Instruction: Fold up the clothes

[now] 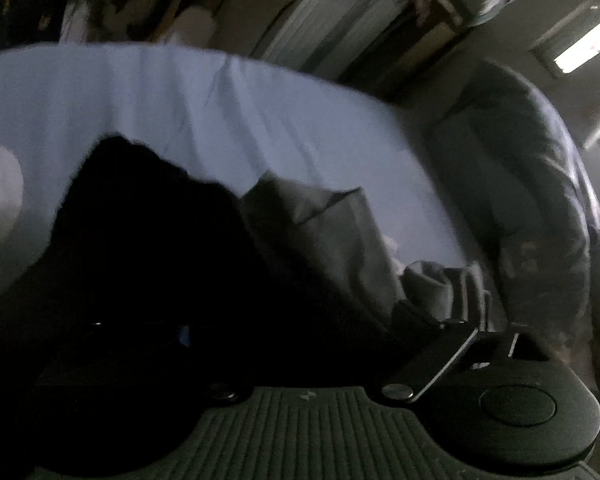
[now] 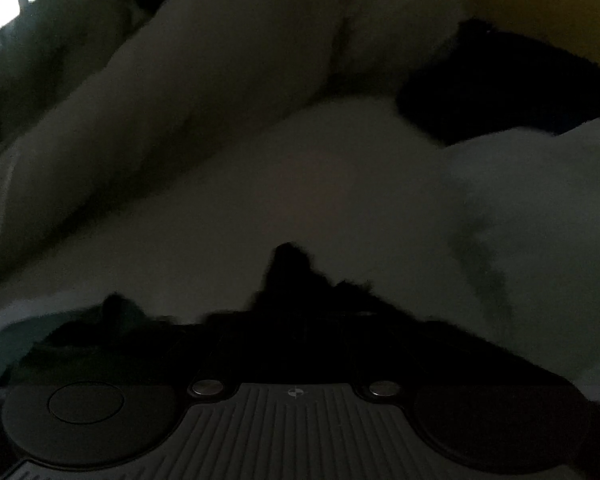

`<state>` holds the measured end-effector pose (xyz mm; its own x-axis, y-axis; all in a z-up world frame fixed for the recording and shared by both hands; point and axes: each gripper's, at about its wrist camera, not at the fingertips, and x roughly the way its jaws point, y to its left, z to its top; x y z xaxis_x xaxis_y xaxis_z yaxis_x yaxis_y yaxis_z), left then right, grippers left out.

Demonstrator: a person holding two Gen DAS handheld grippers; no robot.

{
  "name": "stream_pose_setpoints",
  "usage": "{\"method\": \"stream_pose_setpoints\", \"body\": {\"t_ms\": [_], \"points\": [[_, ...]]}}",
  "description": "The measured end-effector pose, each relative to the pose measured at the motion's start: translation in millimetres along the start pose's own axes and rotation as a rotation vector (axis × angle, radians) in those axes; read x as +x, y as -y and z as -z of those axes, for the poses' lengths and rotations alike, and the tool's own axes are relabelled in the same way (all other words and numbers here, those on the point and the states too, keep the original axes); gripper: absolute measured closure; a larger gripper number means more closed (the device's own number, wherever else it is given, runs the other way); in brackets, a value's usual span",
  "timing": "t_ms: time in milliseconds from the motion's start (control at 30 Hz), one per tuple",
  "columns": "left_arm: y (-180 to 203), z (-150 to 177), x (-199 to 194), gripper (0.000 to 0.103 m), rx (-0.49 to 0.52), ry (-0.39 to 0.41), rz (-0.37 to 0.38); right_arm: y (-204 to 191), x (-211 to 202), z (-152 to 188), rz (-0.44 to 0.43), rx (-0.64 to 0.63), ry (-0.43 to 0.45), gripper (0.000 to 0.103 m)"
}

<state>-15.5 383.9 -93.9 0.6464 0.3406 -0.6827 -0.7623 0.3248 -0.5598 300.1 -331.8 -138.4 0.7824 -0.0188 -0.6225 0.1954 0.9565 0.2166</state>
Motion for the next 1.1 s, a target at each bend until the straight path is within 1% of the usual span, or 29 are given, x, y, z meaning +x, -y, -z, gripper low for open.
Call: {"method": "stream_pose_setpoints", "body": {"t_ms": [33,100,167,267,333,467,533,600,700,767,833,867,933,1000,1100], "points": [[-1.3,0.6,-7.6,0.000,0.008,0.019,0.011,4.6,-10.4,-1.0,-0.008,0.008,0.023,0.041],[-5.3,3.1,-24.9,0.000,0.021,0.069,0.046,14.9,-39.1,-0.5,-0.036,0.015,0.066,0.040],[-10.3,4.1,-45.1,0.000,0.037,0.118,0.084,25.3,-70.2,4.0,-0.088,0.027,0.091,0.037],[-23.3,5.9,-82.2,0.000,0.057,0.174,0.120,35.5,-125.0,17.7,-0.159,-0.004,0.103,0.030],[-36.3,5.9,-110.0,0.000,0.059,0.217,0.129,42.4,-157.8,23.9,-0.196,-0.034,0.102,0.027],[-63.7,1.7,-162.7,0.000,0.086,0.258,0.106,62.9,-232.6,29.4,-0.265,-0.067,0.114,0.025],[-74.1,0.1,-182.8,0.000,0.126,0.270,0.095,71.2,-268.3,25.5,-0.292,-0.078,0.109,0.023],[-84.5,-2.0,-200.8,0.000,0.176,0.266,0.081,78.8,-301.4,21.3,-0.332,-0.100,0.092,0.021],[-95.1,-0.2,-207.6,0.000,0.276,0.226,0.076,79.2,-345.8,24.0,-0.392,-0.146,0.060,0.016],[-100.5,5.4,-199.8,0.000,0.331,0.163,0.086,73.1,-371.3,30.9,-0.455,-0.157,0.018,0.013],[-108.1,15.0,-183.5,0.000,0.361,0.090,0.102,62.1,-396.7,48.6,-0.527,-0.161,-0.027,0.011],[-111.2,19.7,-173.2,0.000,0.372,0.060,0.107,55.4,-407.2,61.1,-0.550,-0.169,-0.042,0.011],[-117.3,29.6,-157.3,0.000,0.399,0.053,0.111,37.1,-425.0,89.9,-0.595,-0.199,-0.060,0.011],[-120.2,33.4,-143.3,0.000,0.417,0.054,0.134,17.2,-438.9,122.4,-0.664,-0.240,-0.072,0.011],[-118.6,36.8,-122.6,0.000,0.436,0.046,0.176,-21.1,-442.5,174.5,-0.738,-0.330,-0.123,0.011]]}}
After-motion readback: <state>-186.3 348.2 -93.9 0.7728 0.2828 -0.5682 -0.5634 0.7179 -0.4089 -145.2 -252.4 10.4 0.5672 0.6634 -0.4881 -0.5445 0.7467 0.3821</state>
